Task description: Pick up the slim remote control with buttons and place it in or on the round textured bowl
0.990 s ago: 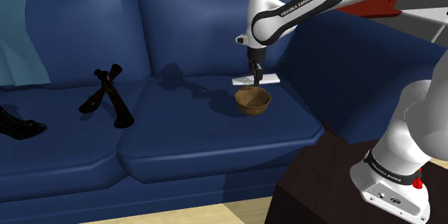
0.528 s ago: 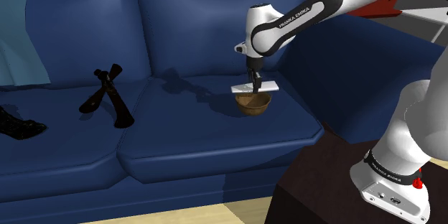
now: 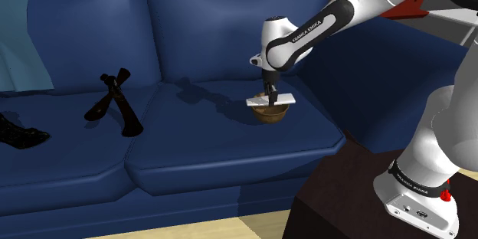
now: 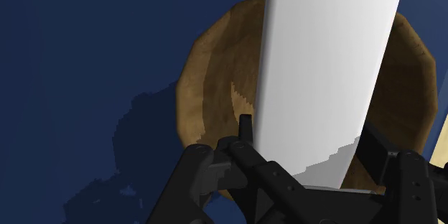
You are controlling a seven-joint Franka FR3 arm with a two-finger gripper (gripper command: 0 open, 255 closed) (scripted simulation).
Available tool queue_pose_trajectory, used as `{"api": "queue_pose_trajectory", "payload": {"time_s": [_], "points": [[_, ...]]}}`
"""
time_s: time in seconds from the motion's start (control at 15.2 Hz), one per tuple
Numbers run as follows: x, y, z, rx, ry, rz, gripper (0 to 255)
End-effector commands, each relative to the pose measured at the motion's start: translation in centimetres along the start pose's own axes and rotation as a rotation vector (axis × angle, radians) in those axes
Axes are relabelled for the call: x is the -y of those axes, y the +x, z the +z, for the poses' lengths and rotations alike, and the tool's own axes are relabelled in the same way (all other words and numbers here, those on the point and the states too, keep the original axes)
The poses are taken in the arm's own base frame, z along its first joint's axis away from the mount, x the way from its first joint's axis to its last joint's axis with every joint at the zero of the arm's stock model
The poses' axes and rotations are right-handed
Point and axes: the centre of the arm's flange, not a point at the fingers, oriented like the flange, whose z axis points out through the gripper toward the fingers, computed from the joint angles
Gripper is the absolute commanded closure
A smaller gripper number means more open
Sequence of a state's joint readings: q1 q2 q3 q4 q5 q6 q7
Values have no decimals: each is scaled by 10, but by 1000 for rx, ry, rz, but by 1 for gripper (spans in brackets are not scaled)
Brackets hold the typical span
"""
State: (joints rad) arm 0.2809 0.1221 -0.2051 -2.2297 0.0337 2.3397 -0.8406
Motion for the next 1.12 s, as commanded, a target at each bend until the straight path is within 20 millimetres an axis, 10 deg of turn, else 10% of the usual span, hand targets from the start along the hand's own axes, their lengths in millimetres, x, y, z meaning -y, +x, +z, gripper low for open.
{"api": "queue_pose_trajectory", "payload": {"time_s": [0.0,0.4,0.46,0.79,1.06], "points": [[1,0,2,-1,-1,0,255],[1,0,2,-1,-1,0,255],[1,0,2,-1,-1,0,0],[1,0,2,-1,-1,0,0],[1,0,-48,-1,-1,0,0]]}}
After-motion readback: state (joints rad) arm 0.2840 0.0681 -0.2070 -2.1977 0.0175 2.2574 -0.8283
